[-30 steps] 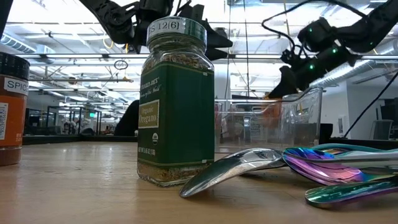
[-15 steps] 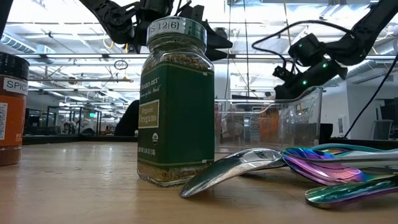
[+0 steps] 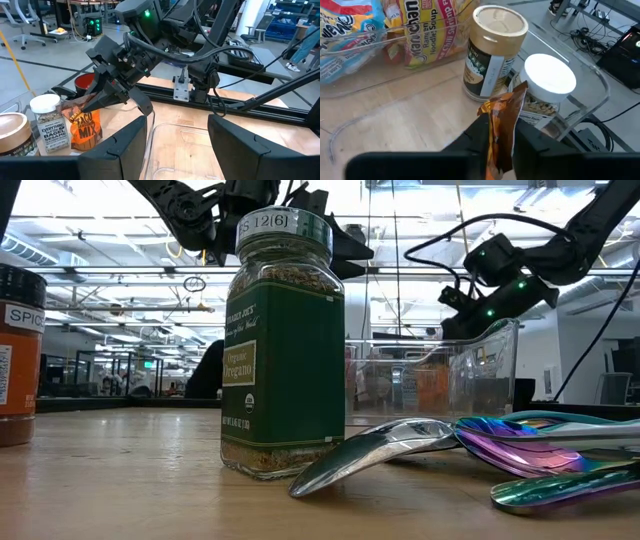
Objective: Pick & Place Food Item
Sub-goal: Put the orange seasoning bag into the right transparent bin, then put the green seasoning bottle into the right transparent bin
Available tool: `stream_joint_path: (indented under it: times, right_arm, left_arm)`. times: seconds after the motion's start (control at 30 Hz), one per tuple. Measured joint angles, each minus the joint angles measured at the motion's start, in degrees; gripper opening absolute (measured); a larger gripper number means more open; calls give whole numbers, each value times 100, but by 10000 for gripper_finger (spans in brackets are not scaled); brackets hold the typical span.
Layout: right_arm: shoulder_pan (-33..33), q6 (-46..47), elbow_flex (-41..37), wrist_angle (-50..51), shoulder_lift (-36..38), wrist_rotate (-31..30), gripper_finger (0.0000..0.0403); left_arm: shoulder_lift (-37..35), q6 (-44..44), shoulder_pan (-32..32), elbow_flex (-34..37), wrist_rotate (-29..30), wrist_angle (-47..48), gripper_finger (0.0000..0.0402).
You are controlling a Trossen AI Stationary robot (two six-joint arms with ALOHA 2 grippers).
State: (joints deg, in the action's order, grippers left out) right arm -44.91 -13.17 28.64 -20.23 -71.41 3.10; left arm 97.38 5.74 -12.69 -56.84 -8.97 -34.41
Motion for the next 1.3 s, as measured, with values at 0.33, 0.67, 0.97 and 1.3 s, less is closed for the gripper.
stream_joint_path:
  times: [0.33, 0.67, 0.97, 1.3]
  right_arm:
    - [39, 187, 0, 69, 629, -5, 172]
    - [590, 396, 2, 628, 2130, 2, 207]
    - [1342, 607, 2, 685, 2984, 12, 202]
    - [2034, 962, 2, 673, 3046, 8, 197]
  left_arm:
    - [-119, 44, -8, 0, -268, 259, 218]
    - [-1727, -408, 654, 0, -472, 2560, 218]
    - [-1843, -853, 2546, -4, -486, 3478, 218]
    - [-535, -240, 3665, 0, 1036, 3694, 218]
